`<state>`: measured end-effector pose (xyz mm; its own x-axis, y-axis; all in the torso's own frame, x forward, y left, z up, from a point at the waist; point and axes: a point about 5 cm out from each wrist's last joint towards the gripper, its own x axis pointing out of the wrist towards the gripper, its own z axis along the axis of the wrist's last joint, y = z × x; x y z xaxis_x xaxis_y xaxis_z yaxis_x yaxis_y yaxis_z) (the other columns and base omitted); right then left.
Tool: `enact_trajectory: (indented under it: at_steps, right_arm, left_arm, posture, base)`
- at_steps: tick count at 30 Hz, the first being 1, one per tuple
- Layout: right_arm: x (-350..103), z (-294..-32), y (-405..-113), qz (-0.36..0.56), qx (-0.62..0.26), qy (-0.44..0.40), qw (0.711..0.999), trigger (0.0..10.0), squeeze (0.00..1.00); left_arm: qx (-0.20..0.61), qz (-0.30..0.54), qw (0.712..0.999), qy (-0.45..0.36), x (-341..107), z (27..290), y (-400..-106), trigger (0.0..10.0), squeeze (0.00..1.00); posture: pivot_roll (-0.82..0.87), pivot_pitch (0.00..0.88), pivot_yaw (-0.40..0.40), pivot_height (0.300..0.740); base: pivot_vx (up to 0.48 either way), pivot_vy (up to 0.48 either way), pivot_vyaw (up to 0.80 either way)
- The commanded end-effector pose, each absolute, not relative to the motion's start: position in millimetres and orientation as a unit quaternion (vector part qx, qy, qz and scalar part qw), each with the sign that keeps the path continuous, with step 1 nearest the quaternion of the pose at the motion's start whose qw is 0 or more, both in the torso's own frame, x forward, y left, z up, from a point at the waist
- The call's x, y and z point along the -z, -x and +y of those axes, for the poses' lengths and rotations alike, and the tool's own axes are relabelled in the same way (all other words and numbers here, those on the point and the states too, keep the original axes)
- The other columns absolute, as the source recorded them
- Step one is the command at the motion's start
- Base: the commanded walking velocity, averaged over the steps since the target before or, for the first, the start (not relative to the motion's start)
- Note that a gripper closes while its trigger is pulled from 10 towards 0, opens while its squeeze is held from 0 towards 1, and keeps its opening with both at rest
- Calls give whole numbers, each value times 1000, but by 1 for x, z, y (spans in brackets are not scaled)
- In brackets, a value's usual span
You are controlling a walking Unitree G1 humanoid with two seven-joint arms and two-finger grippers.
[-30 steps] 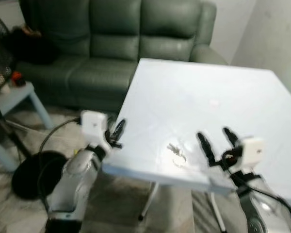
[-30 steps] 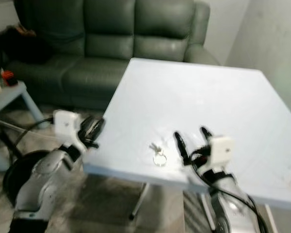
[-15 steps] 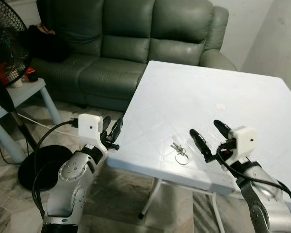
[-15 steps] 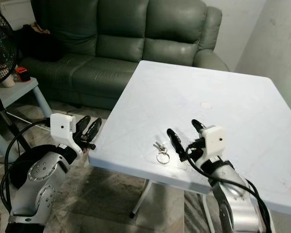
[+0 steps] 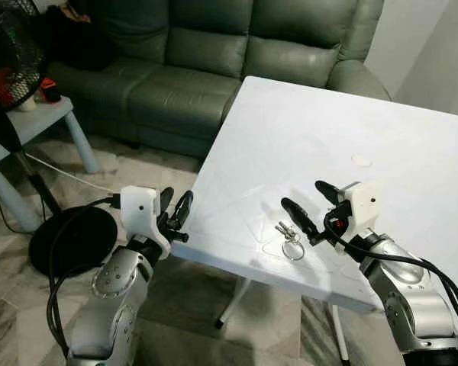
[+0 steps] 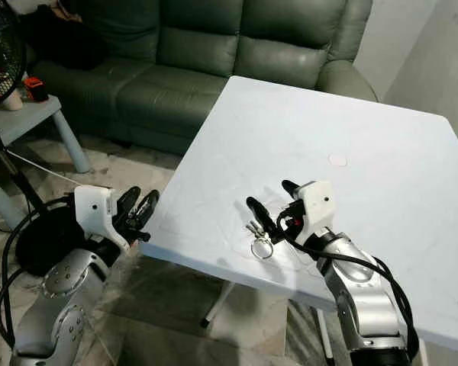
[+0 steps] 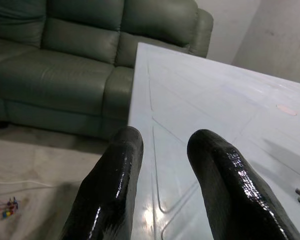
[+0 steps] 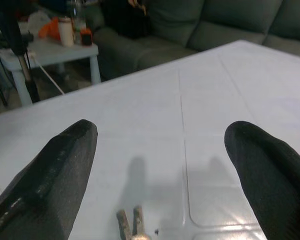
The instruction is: Hang keys on a hook
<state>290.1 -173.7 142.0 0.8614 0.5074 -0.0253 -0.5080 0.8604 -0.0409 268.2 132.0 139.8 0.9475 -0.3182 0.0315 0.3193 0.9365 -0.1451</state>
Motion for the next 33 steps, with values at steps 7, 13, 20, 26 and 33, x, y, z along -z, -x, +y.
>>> enact_trajectory:
  at_steps: [7,13,20,26,33]
  right_arm:
    - [-125,-178,-282,86,-266,32,960,10000,0]
    - [-115,-182,-272,119,-271,30,955,10000,0]
    - [-115,-181,-264,118,-278,20,953,1176,0]
    - [-117,-180,-262,113,-282,17,953,0,0]
    - [-123,-177,-261,98,-294,-5,951,3686,0]
  left_arm:
    - [162,12,984,80,-139,128,-251,10000,0]
    - [158,18,984,81,-138,130,-247,10000,0]
    - [156,24,984,85,-138,130,-245,10000,0]
    - [156,26,984,85,-139,129,-245,10000,0]
    - [154,29,984,85,-139,129,-245,10000,0]
  posture:
    - [164,186,-113,740]
    - [162,201,-114,740]
    - [156,210,-111,740]
    - [154,213,-111,740]
    - [155,211,-110,740]
  base:
    - [0,0,0]
    - [0,0,0]
    - [0,0,0]
    - [0,0,0]
    - [0,0,0]
